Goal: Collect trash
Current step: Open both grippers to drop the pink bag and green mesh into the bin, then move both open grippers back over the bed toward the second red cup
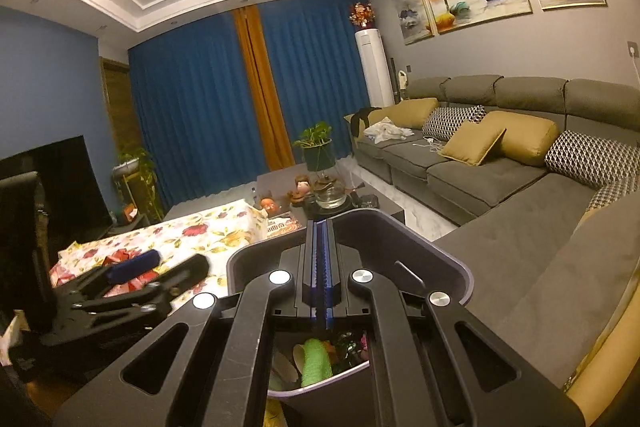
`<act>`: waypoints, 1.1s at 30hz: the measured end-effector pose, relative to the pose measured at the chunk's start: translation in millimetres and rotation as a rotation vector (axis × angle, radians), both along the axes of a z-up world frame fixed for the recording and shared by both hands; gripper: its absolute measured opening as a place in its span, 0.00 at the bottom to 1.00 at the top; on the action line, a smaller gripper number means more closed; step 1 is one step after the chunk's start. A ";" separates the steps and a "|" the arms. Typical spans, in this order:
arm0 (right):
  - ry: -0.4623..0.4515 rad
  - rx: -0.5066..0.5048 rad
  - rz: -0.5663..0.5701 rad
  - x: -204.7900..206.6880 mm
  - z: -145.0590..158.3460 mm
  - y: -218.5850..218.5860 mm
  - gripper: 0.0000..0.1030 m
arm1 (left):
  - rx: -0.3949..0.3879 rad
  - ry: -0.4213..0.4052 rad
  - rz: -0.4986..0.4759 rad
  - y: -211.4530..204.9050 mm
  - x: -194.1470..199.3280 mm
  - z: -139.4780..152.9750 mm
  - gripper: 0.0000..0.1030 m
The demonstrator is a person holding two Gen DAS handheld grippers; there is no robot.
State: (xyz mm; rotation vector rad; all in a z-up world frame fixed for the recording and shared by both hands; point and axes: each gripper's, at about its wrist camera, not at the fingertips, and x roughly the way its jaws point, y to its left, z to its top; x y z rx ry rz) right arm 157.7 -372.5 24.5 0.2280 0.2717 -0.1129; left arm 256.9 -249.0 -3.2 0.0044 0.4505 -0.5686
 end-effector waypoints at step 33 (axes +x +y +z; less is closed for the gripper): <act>-0.071 -0.135 0.240 1.0 7.7 173.8 0.94 | 0.028 0.069 0.637 304.5 -55.1 -25.2 0.93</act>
